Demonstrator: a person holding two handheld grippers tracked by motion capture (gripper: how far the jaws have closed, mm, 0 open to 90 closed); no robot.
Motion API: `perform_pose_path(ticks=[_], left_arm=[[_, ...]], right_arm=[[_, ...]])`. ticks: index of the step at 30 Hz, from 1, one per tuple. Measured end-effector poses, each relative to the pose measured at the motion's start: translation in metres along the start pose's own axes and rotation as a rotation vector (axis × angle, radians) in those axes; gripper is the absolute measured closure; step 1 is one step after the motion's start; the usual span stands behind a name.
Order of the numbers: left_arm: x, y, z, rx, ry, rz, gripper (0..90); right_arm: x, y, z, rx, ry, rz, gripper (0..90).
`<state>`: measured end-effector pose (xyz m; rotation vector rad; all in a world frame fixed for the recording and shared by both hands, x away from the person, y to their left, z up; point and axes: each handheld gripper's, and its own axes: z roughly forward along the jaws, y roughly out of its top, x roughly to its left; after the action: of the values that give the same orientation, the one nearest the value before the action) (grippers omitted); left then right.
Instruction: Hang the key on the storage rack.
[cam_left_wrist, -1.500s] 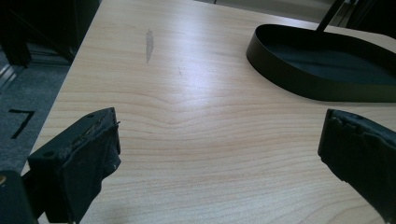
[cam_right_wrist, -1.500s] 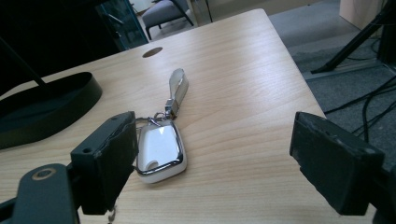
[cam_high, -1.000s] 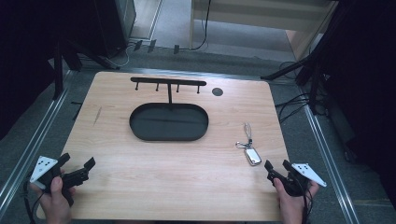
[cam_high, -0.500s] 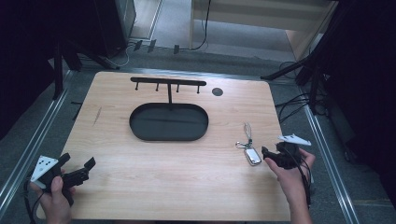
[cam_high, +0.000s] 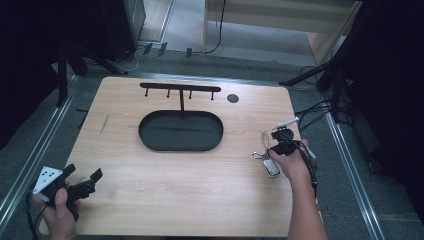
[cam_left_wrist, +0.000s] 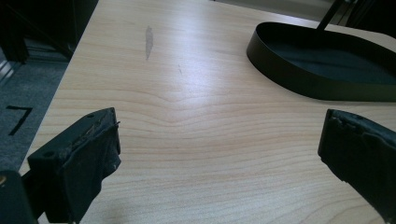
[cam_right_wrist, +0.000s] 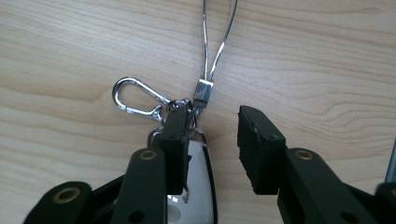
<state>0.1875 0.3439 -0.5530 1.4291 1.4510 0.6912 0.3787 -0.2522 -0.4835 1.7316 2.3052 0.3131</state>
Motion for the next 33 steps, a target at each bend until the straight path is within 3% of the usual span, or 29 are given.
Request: perform_pose_path(ticks=[4, 7, 14, 17, 20, 24, 28, 33], left_arm=[[0.0, 0.0, 0.0, 0.001, 0.0, -0.002, 0.0], [0.001, 0.0, 0.0, 0.002, -0.003, -0.006, 0.0], [0.001, 0.001, 0.001, 0.005, -0.001, -0.003, 0.0], [0.001, 0.0, 0.001, 0.005, -0.001, -0.004, 0.0], [0.001, 0.0, 0.001, 0.005, -0.001, -0.003, 0.0], [0.0, 0.001, 0.001, 0.006, 0.001, -0.003, 0.0], [0.0, 0.001, 0.001, 0.007, 0.001, 0.001, 0.0], [0.001, 0.001, 0.001, 0.005, -0.002, -0.005, 0.0]], right_arm=[[0.005, 0.011, 0.006, -0.004, -0.011, 0.056, 67.0], [0.007, 0.016, 0.012, 0.013, -0.047, 0.072, 68.4], [0.006, 0.021, 0.022, 0.037, -0.036, 0.133, 74.3], [0.006, 0.02, 0.026, 0.053, -0.029, 0.138, 79.9], [0.009, 0.019, 0.025, 0.037, -0.053, 0.126, 83.0], [0.011, 0.015, 0.02, -0.044, -0.08, 0.115, 83.2], [0.011, 0.008, 0.01, -0.186, -0.113, 0.158, 83.3], [0.014, 0.001, -0.005, -0.359, -0.151, 0.171, 83.4]])
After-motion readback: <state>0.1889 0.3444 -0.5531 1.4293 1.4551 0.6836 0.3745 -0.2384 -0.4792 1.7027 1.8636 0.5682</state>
